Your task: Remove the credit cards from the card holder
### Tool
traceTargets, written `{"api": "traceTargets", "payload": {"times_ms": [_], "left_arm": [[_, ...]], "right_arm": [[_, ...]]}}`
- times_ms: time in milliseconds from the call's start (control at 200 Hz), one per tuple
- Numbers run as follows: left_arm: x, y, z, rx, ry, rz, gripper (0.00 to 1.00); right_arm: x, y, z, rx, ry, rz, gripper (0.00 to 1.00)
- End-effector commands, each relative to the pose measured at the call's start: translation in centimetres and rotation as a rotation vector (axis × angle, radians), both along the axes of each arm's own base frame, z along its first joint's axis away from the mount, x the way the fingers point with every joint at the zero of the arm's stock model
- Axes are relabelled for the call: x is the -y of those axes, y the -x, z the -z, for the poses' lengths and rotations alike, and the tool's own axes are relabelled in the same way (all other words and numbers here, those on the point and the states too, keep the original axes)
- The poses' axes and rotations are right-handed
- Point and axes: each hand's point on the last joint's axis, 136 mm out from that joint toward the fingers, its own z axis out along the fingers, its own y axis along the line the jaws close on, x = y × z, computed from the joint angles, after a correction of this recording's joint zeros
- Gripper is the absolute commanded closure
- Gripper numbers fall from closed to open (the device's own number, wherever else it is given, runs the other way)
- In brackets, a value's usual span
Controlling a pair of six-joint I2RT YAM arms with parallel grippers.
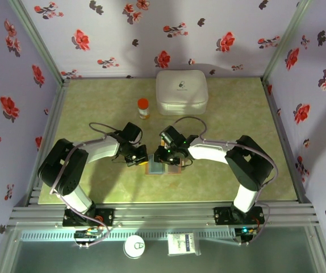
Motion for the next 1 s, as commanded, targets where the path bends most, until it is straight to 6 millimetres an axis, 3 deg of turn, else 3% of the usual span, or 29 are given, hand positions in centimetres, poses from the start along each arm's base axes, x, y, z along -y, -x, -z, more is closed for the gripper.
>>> {"api": "traceTargets", "payload": {"times_ms": [0,510,995], "left_arm": [[-0.1,0.3,0.0,-0.013,-0.022,0.015,1.00],[-0.1,0.2,-0.4,-0.002,-0.022,0.011,1.00],[0.6,-0.6,-3.7,0.038,0.026,-0.007,1.00]], "right_arm": [[1.0,0.7,0.6,-0.013,0.050,0.006,0.69],[2.2,0.6,0.6,0.009,0.105,0.007,0.70],[2.1,0.4,0.8,0.019,0.097,0.017,0.70]]}}
